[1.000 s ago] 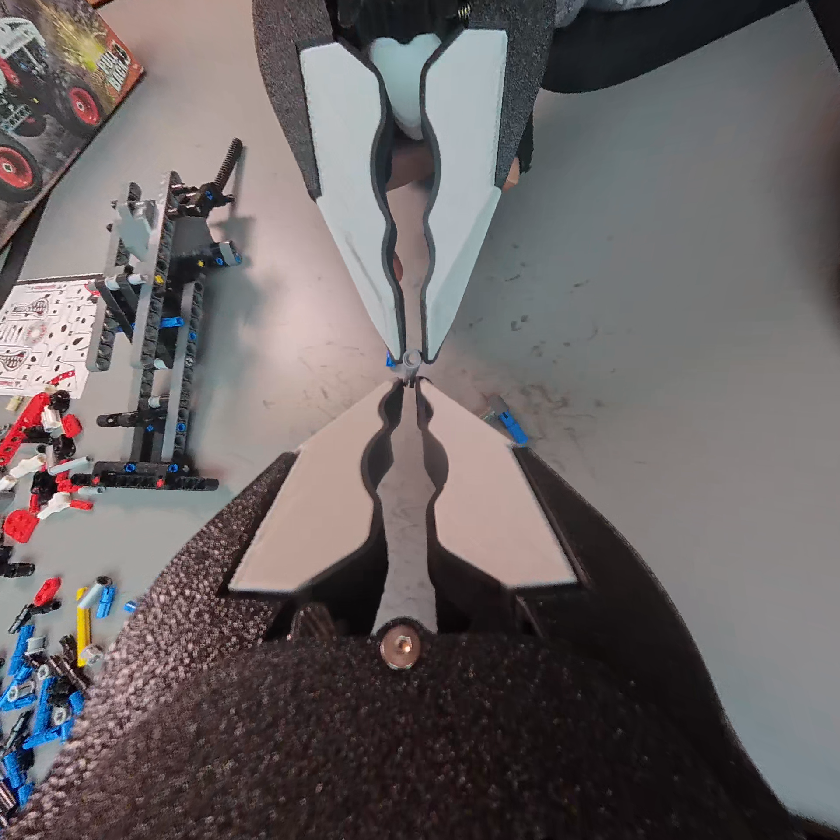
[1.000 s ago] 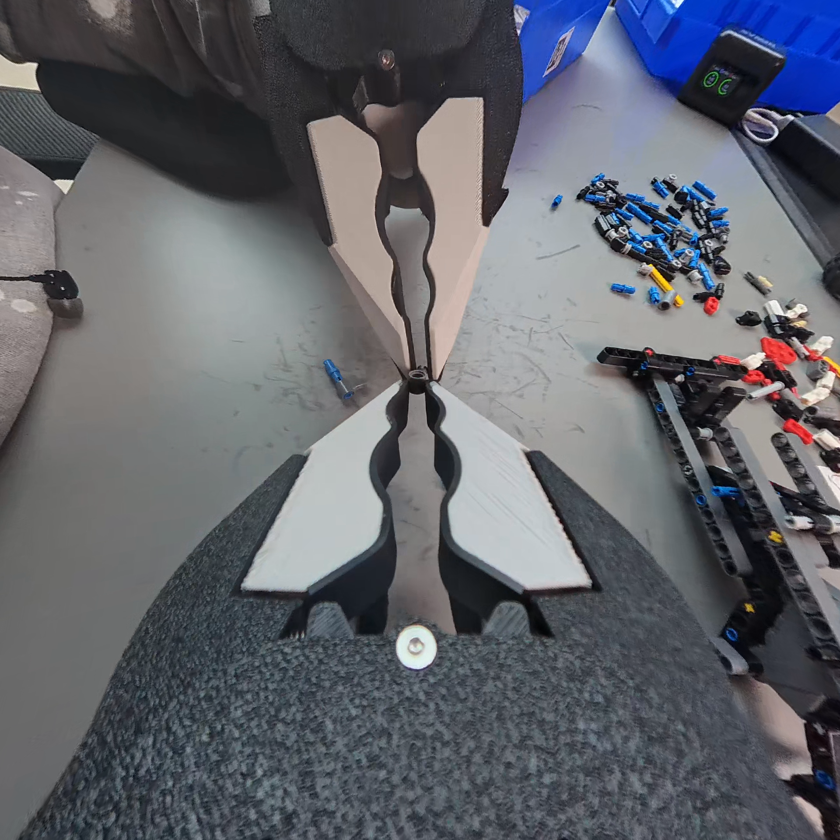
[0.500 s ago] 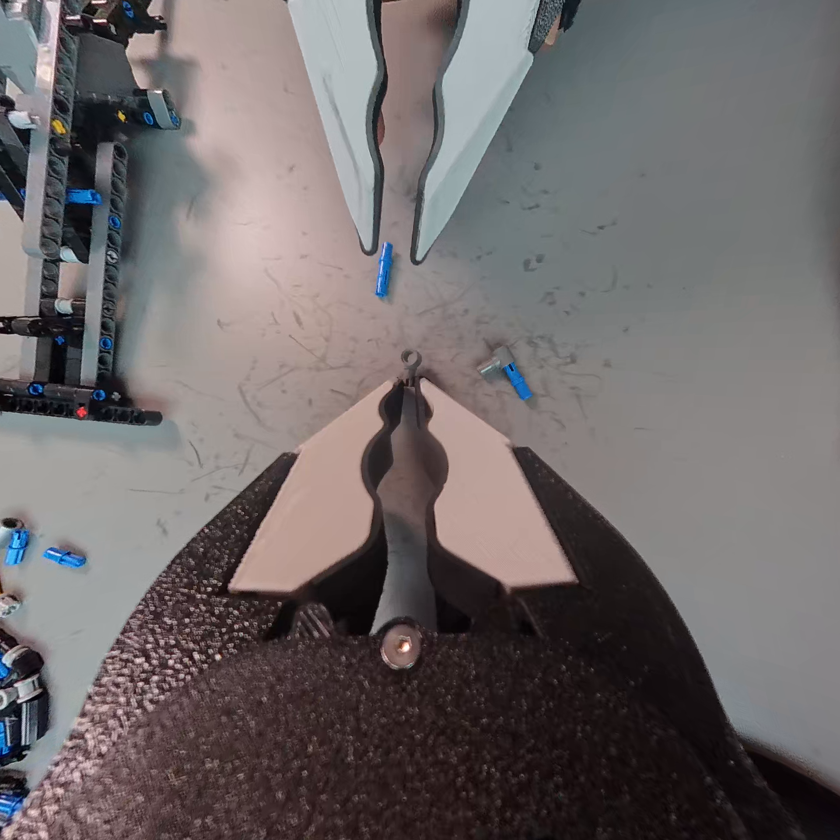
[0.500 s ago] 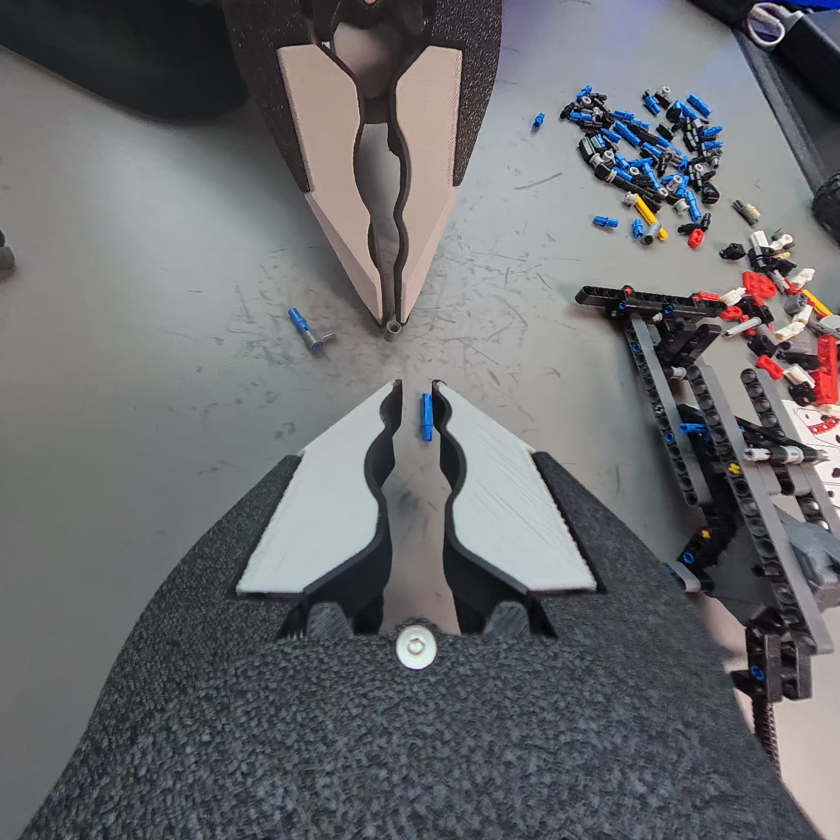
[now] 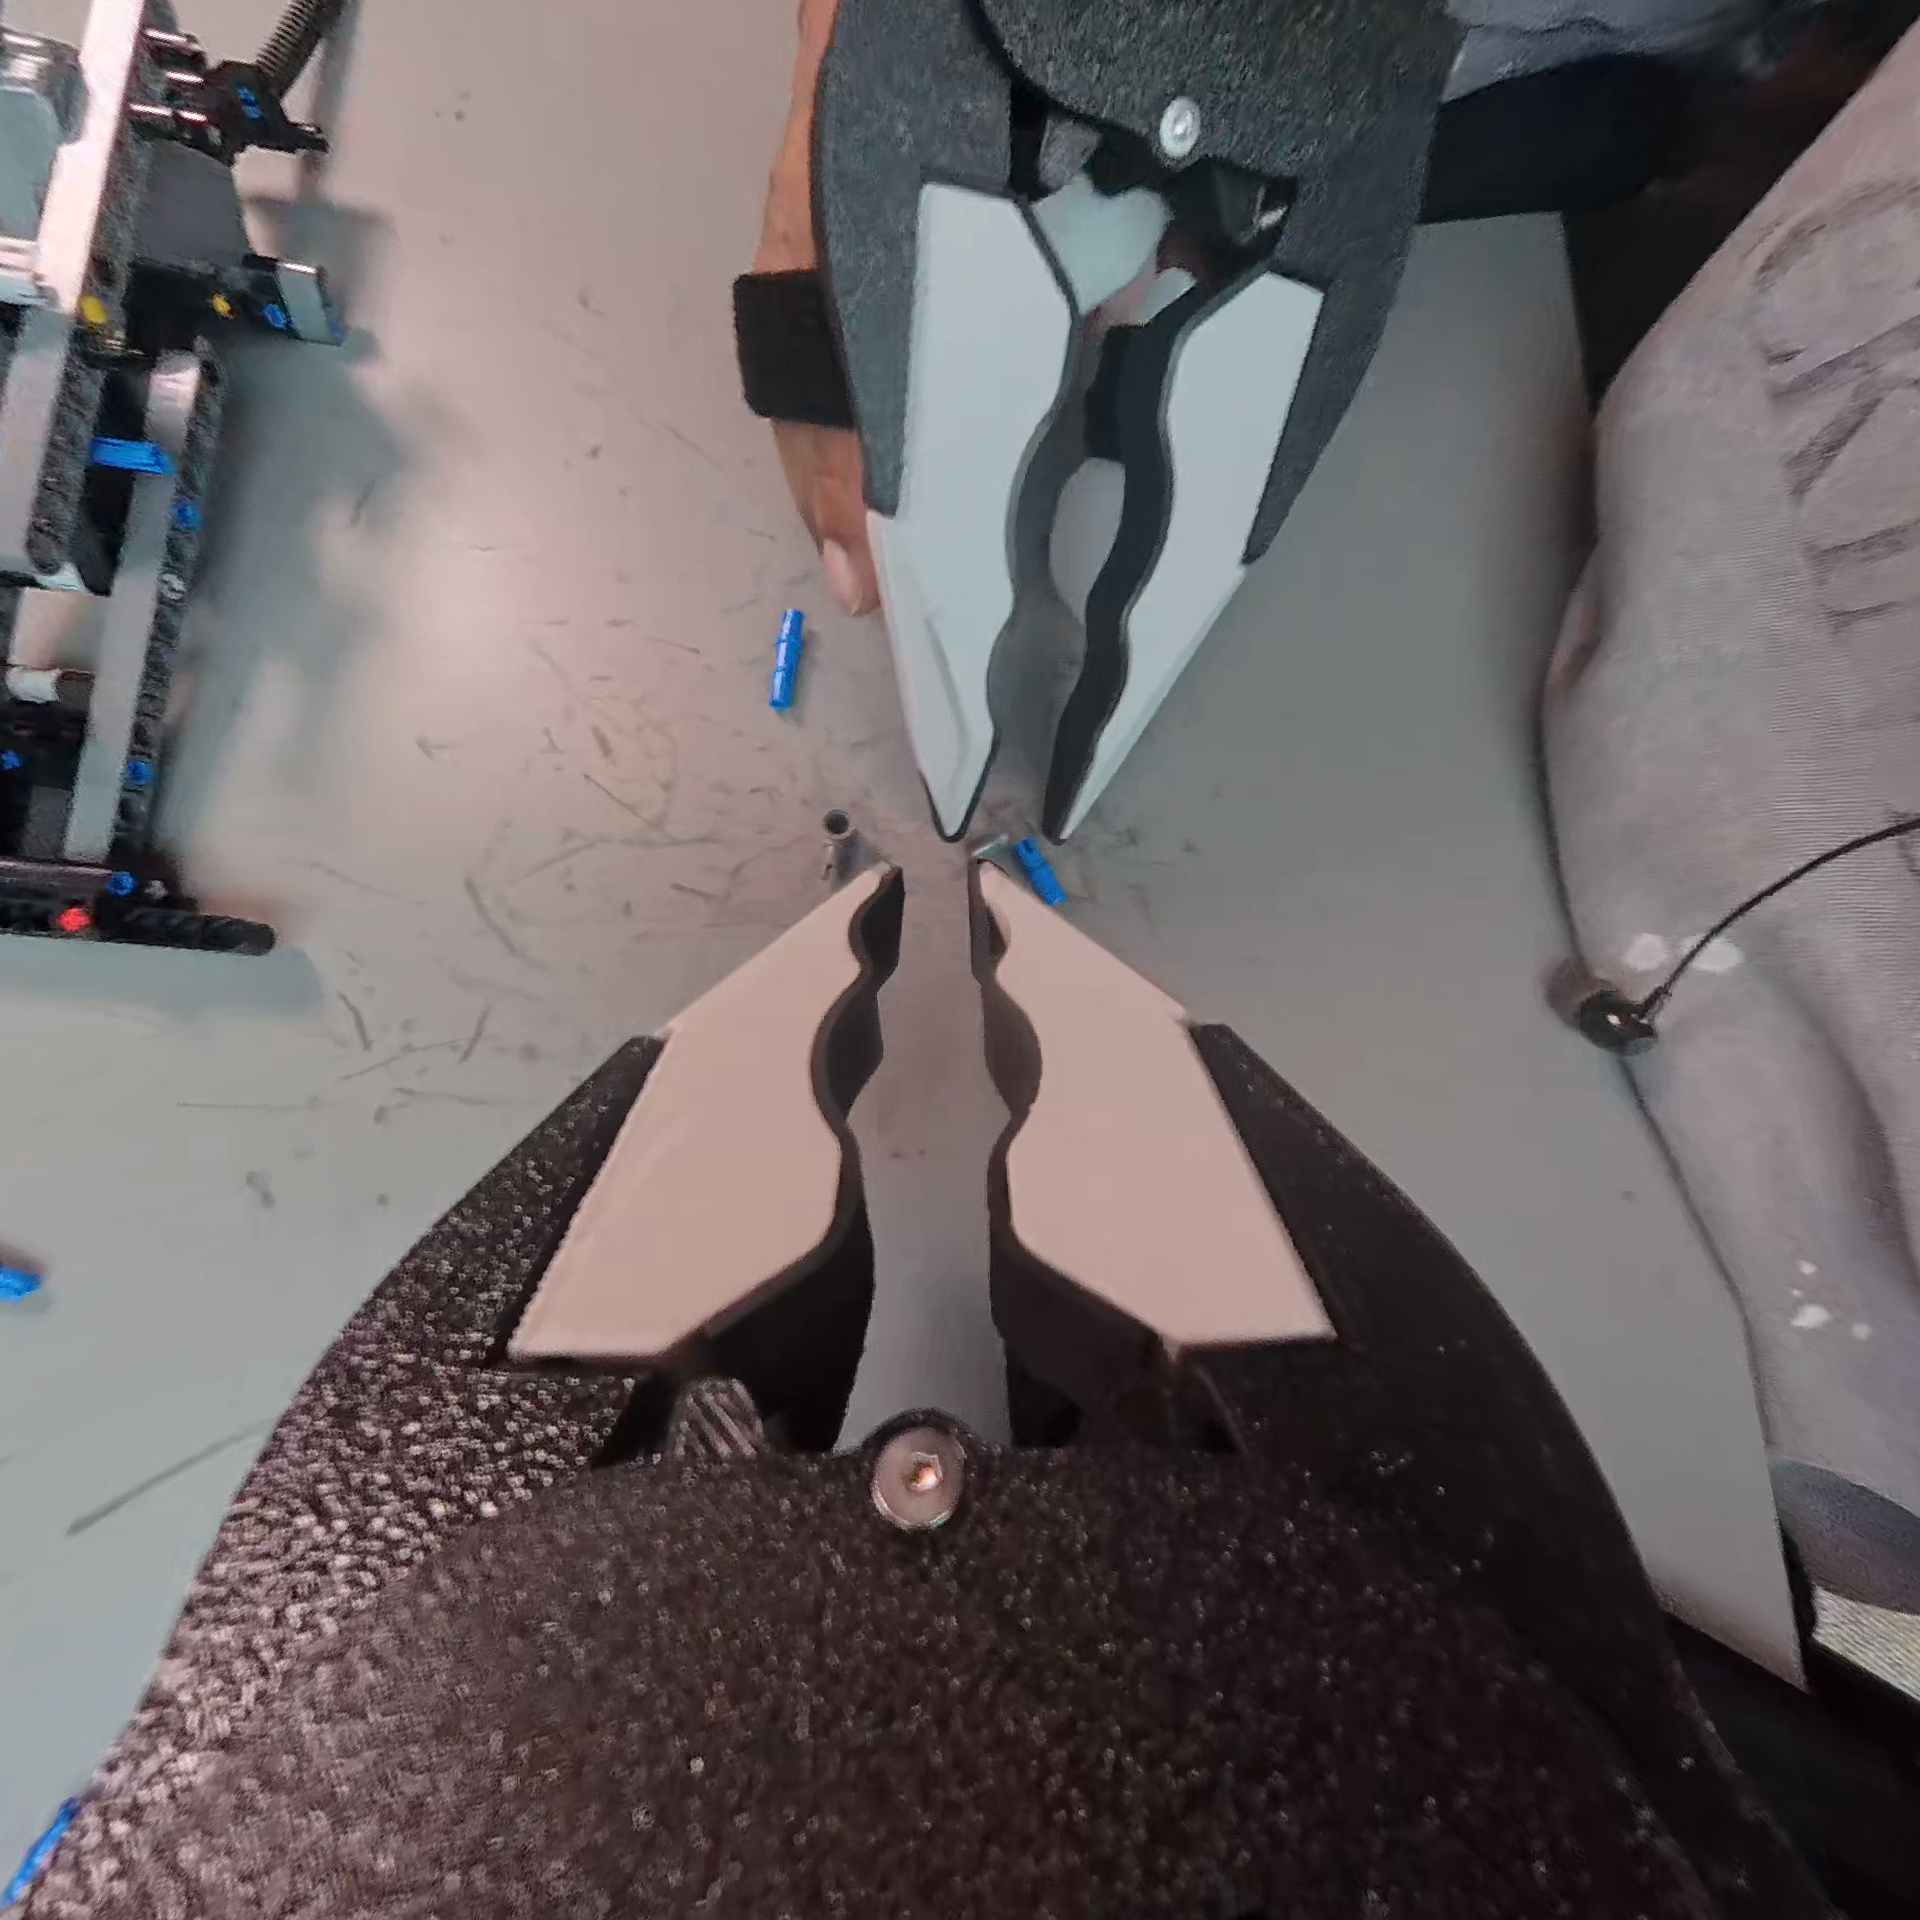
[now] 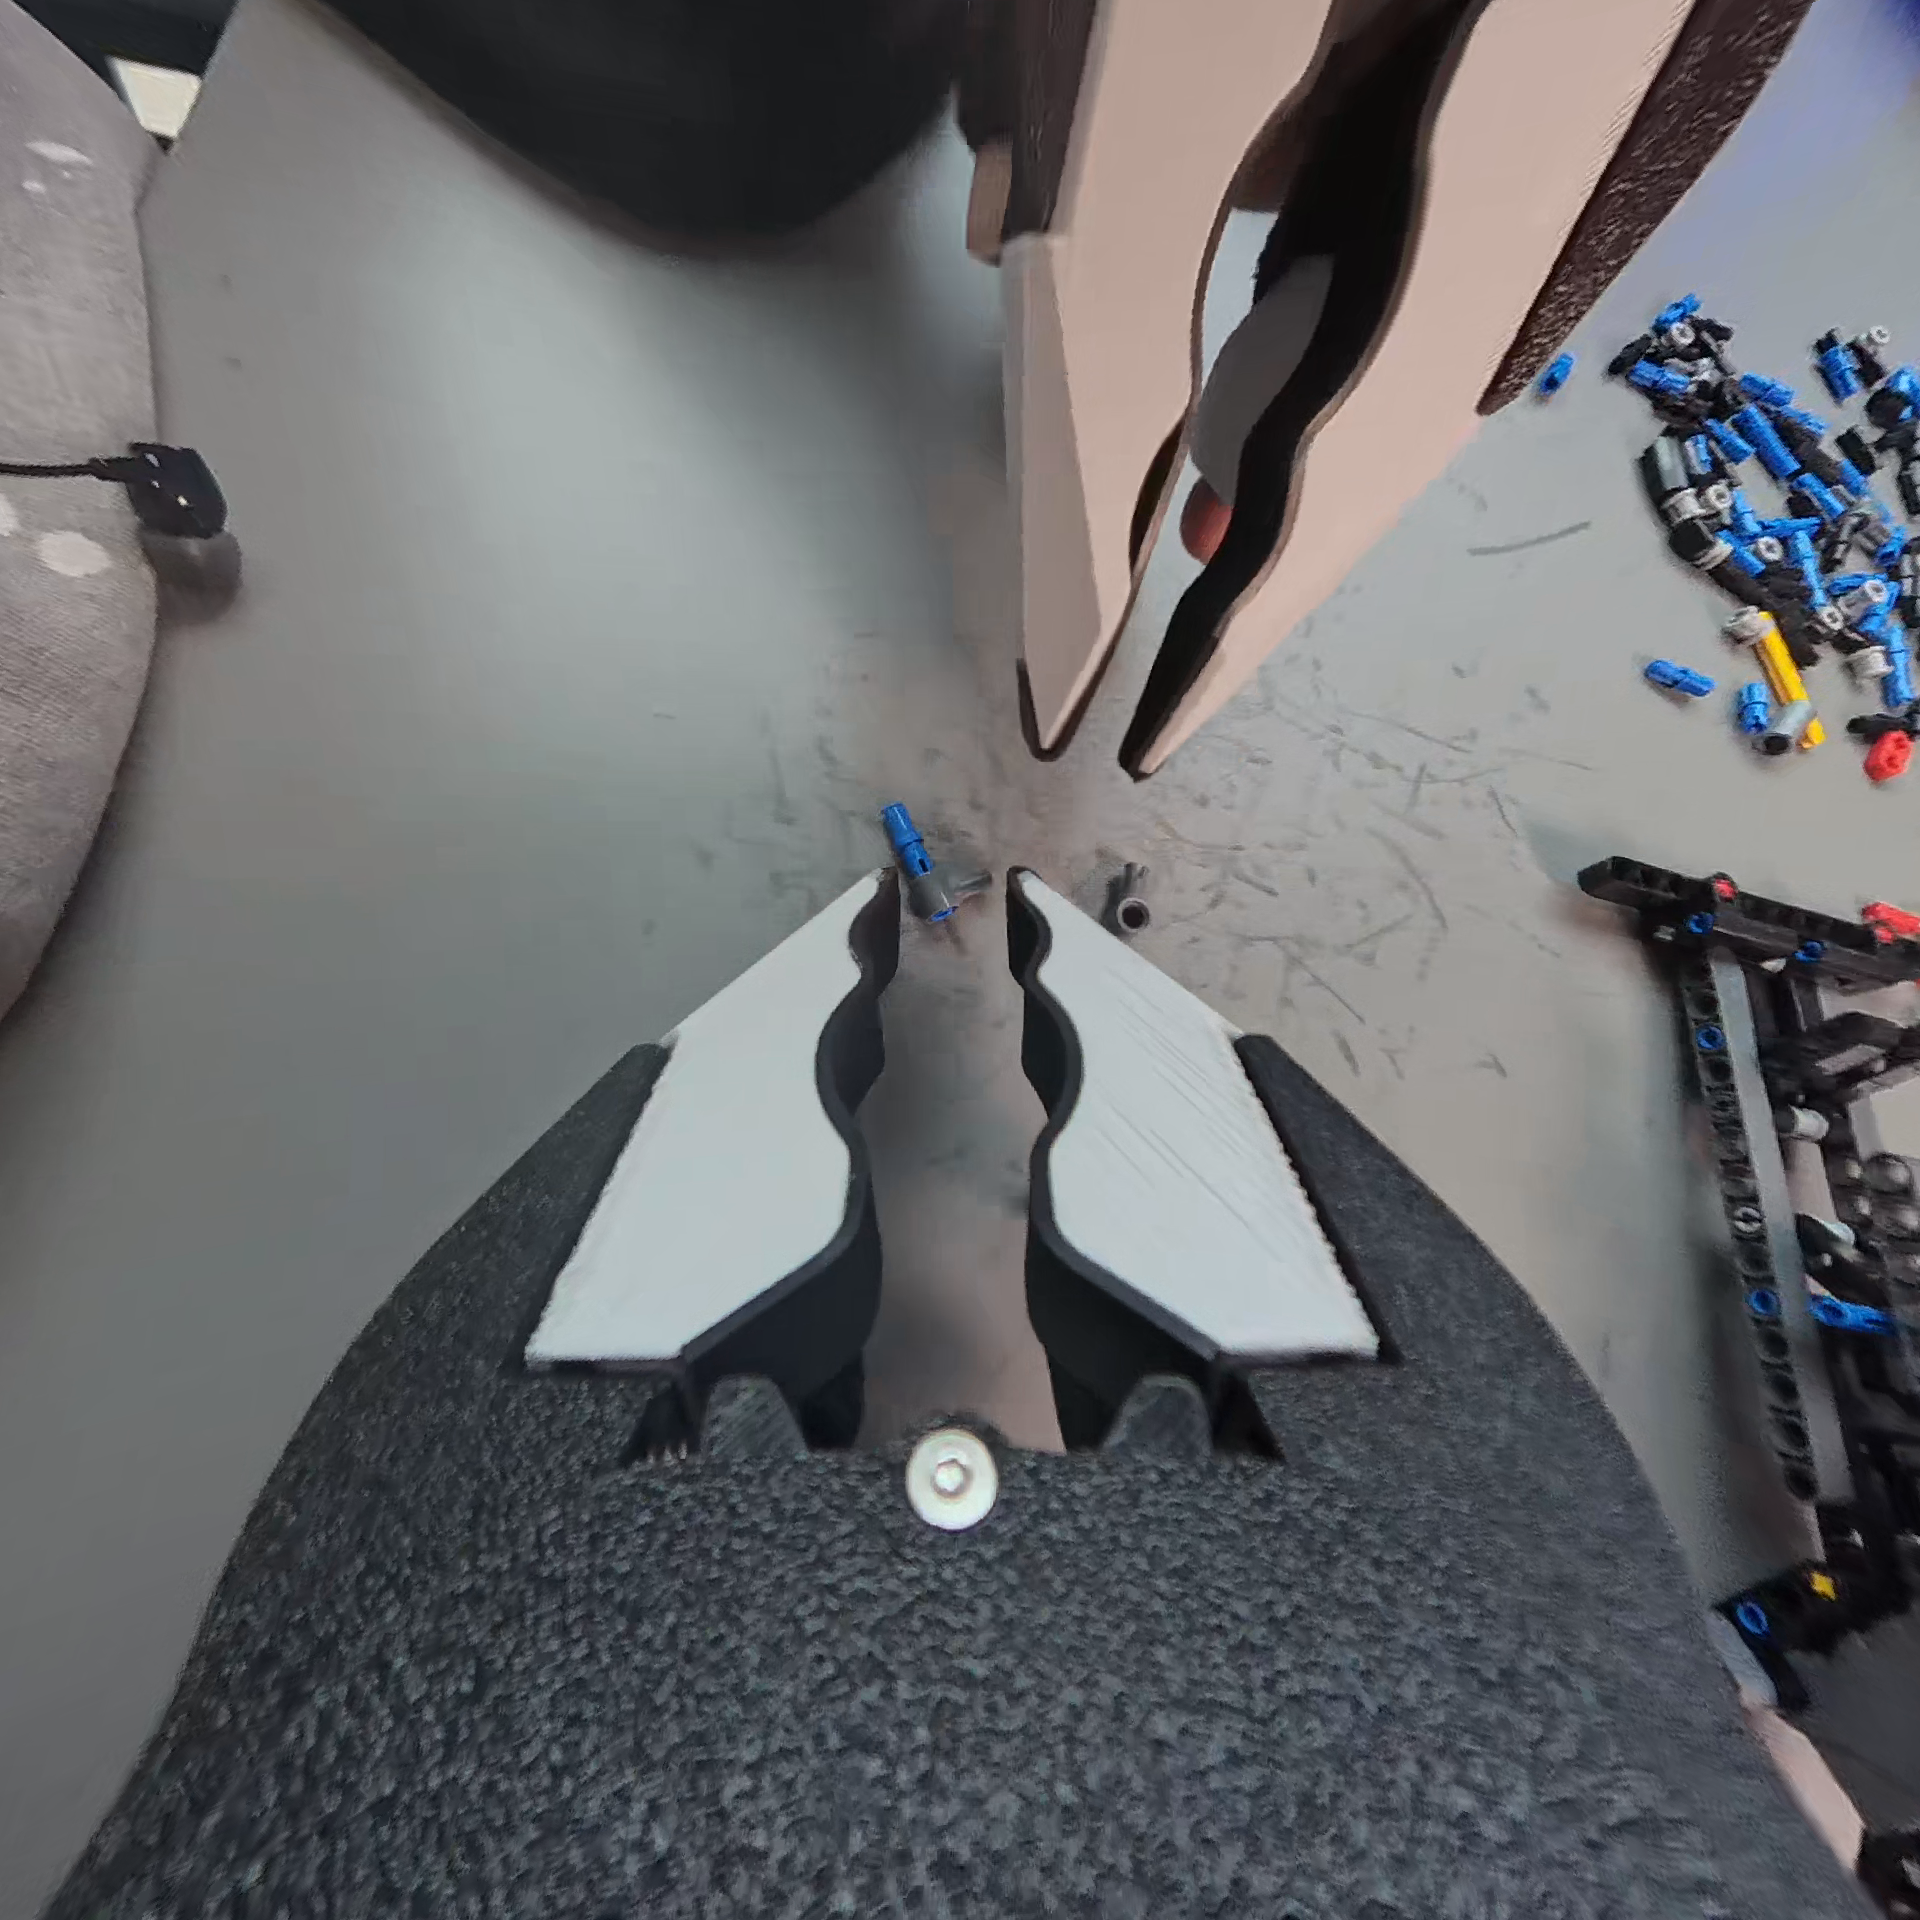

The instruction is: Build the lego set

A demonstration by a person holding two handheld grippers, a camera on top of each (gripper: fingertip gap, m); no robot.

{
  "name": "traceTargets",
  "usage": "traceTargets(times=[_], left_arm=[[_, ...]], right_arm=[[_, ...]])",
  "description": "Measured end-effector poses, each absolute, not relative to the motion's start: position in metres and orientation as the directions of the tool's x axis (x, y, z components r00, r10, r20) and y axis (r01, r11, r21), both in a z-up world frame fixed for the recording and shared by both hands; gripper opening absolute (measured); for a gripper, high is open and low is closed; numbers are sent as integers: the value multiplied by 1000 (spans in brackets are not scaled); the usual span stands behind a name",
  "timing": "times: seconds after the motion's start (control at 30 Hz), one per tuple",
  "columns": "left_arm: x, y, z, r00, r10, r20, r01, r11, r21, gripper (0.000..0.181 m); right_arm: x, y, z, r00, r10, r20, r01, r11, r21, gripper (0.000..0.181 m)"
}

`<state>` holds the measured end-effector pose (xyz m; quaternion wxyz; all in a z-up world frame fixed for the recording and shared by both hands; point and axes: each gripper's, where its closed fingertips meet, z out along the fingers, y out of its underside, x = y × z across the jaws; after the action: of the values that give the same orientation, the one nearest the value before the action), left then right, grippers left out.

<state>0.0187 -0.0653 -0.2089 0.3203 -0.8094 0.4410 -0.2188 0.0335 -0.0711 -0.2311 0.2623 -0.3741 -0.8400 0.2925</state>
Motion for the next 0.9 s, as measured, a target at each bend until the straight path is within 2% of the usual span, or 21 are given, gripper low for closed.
traceTargets(times=[0.1, 0.33, 0.47, 0.6, 0.73, 0.9], left_arm=[[27, -80, -215, 475, -863, 173, -570, -451, -687, 19], [44, -83, -228, 473, -863, 178, -604, -465, -648, 19], [41, -75, -221, 501, -856, 131, -588, -447, -674, 17], [44, -76, -217, 481, -864, 150, -558, -434, -707, 17], [49, -72, -205, 480, -861, 166, -500, -424, -755, 11], [49, -70, -209, 486, -861, 148, -513, -418, -750, 10]], right_arm=[[35, -76, -234, -606, 766, 215, 479, 567, -671, 8], [36, -74, -233, -575, 788, 219, 481, 543, -688, 7], [36, -73, -224, -563, 810, 167, 460, 475, -750, 7], [35, -75, -198, -558, 827, 69, 390, 335, -858, 7], [37, -71, -193, -554, 832, 40, 376, 293, -879, 7], [40, -70, -201, -561, 827, 38, 414, 320, -852, 7]])
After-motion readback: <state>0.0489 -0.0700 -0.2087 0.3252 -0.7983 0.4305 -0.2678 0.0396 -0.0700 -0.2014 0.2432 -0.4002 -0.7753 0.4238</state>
